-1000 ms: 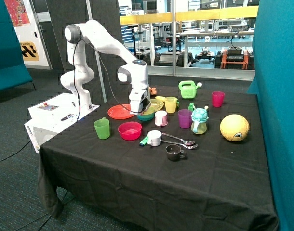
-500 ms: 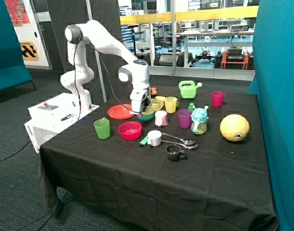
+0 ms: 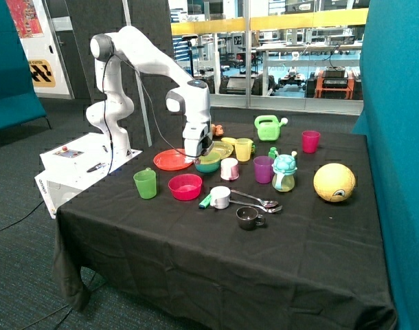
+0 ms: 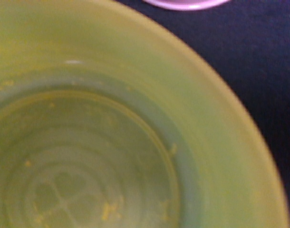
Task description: Stack the bowls
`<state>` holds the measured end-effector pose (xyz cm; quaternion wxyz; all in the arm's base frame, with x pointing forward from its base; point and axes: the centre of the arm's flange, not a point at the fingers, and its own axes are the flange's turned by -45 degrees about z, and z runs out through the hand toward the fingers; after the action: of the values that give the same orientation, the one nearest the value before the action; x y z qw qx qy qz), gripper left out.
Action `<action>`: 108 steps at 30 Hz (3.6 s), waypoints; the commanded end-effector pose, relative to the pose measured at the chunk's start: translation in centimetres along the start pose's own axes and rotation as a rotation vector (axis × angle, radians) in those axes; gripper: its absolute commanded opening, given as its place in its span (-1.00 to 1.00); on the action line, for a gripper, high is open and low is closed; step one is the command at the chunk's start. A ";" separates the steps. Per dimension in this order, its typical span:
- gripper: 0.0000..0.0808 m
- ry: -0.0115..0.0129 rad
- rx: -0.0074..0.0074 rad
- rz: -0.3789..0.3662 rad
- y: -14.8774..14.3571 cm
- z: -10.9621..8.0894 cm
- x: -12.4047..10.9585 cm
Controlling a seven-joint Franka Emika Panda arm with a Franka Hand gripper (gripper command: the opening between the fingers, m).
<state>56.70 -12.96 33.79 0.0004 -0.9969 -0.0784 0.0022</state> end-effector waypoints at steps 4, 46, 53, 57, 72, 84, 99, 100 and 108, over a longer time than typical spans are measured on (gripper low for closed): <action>0.11 0.0044 -0.0011 0.025 2.4 -1.0 -1.7; 0.02 0.0044 -0.0009 0.109 8.3 2.1 -1.4; 0.01 0.0044 -0.0009 0.108 8.1 3.0 -0.8; -0.01 0.0044 -0.0009 0.105 7.9 3.5 -0.5; -1.00 0.0044 -0.0009 0.116 7.4 4.5 -0.2; -1.00 0.0044 -0.0009 0.110 7.3 4.6 -0.5; -1.00 0.0044 -0.0010 0.085 6.9 2.4 0.0; -1.00 0.0044 -0.0010 0.084 6.9 2.2 0.1; -1.00 0.0044 -0.0010 0.072 6.9 1.3 0.1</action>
<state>57.57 -19.77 31.02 -0.0012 -0.9994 -0.0338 -0.0046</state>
